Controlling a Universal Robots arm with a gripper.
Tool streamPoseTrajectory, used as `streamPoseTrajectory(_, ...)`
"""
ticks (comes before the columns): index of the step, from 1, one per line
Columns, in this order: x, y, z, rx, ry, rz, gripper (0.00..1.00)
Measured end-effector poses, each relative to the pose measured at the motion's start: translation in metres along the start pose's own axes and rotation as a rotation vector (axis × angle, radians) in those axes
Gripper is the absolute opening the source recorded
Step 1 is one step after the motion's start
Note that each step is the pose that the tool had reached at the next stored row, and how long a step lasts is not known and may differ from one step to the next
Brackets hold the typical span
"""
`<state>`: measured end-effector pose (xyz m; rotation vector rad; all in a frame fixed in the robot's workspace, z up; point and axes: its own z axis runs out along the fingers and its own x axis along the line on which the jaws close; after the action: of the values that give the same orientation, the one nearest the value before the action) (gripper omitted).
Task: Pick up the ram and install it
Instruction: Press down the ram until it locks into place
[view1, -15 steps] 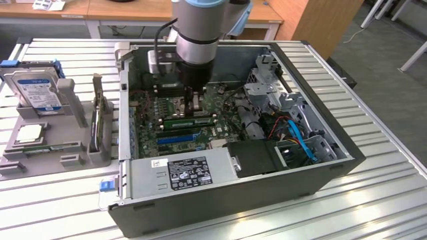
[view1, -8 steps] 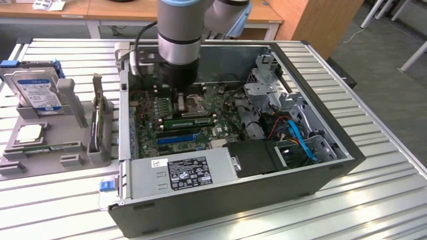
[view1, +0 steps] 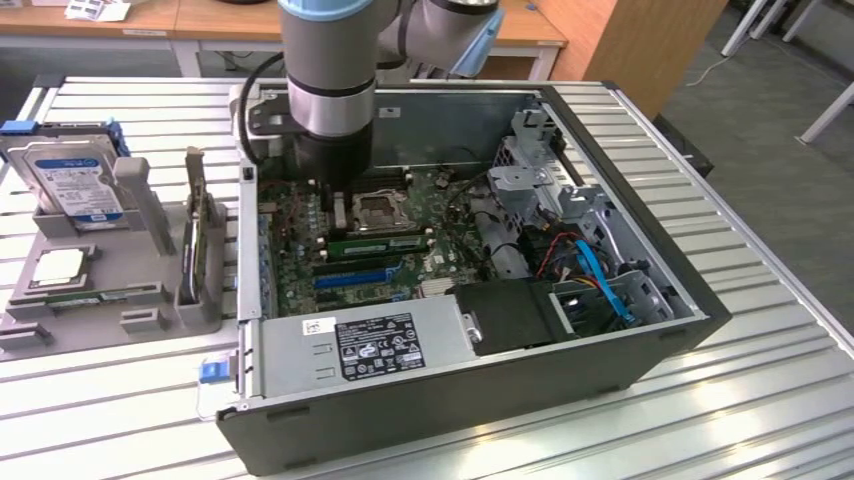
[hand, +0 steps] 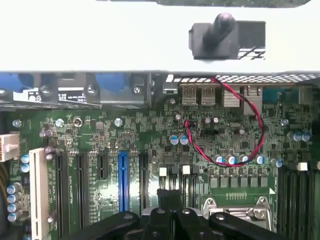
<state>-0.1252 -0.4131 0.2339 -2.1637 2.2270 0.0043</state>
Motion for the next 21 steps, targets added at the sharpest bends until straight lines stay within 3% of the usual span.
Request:
streamPoseTrajectory(10, 0.000, 0.0003, 0.0117, -0.0005, 0.0000, 0.000, 0.11)
streamPoseTrajectory(11, 0.000, 0.0000, 0.0097, 0.0010, -0.0020, 0.000, 0.11)
streamPoseTrajectory(14, 0.000, -0.0020, -0.0031, -0.0013, -0.0010, 0.000, 0.11)
streamPoseTrajectory(21, -0.001, -0.0328, -0.0037, -0.0078, -0.0017, 0.000, 0.11)
